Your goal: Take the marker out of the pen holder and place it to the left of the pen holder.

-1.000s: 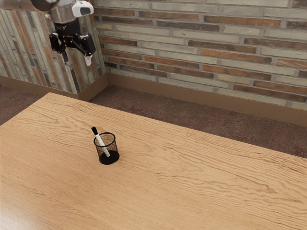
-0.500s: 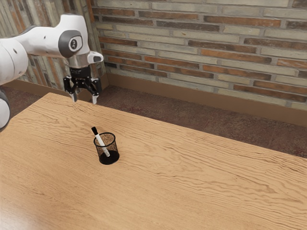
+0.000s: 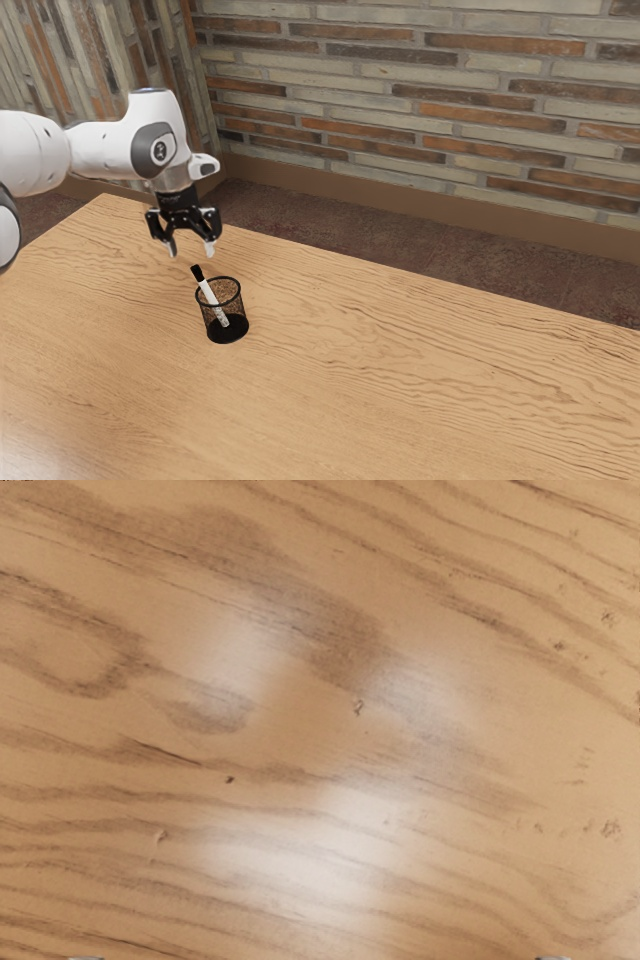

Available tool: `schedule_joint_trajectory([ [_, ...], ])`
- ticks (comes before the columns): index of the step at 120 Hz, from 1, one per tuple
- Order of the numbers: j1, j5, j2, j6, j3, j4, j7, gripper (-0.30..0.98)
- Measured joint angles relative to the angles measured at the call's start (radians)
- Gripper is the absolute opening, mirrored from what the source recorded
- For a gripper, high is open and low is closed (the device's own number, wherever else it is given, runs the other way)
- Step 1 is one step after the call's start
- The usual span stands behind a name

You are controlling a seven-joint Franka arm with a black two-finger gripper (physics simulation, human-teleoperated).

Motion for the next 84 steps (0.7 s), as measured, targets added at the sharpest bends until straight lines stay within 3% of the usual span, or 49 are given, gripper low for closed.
schedule_joint_trajectory([
  [34, -0.012, -0.009, -0.003, 0.017, -0.012, -0.049, -0.006, 0.5],
  [64, -0.012, -0.013, 0.007, -0.03, -0.012, -0.043, -0.009, 0.23],
  [84, -0.008, -0.025, 0.012, -0.037, -0.012, -0.04, -0.01, 0.13],
])
